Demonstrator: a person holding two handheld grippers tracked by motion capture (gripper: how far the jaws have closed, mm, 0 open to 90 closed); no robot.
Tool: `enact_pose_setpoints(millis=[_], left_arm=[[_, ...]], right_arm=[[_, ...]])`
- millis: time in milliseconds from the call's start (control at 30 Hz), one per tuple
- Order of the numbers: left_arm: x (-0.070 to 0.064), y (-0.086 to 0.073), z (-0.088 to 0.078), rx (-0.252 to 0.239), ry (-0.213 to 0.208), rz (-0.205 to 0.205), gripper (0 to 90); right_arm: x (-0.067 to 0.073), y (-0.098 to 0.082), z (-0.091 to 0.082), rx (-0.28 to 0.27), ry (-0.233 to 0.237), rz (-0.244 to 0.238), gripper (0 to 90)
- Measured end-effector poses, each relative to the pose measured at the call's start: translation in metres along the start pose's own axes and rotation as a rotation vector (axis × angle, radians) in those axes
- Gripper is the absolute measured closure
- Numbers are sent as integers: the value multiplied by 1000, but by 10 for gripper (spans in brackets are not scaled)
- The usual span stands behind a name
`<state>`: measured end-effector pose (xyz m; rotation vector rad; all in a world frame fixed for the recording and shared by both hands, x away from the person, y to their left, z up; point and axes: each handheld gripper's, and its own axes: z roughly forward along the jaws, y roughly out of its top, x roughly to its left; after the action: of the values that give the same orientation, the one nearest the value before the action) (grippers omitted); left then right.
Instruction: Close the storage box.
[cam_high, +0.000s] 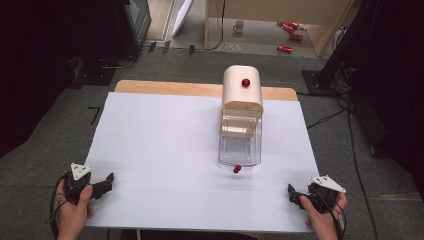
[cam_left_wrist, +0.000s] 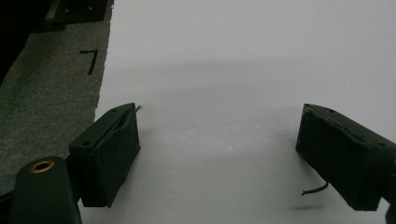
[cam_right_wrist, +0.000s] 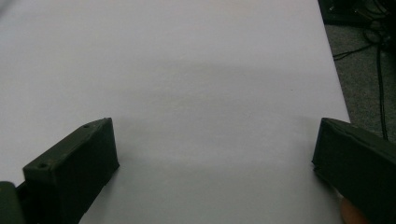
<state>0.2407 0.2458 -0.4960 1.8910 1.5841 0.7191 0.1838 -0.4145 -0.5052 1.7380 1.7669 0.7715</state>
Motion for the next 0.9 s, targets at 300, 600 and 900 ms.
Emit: enact_pose_setpoints(millis=[300,600,900], left_arm=[[0,0,0,-3,0,0,134],[0,0,0,-2,-1,0,134],[0,0,0,-4,-1,0,134]], right_arm=[[0,0,0,2,-1,2,0],[10,6,-4,-22,21,-13,6],[34,17,-17,-63,70,-6,9]])
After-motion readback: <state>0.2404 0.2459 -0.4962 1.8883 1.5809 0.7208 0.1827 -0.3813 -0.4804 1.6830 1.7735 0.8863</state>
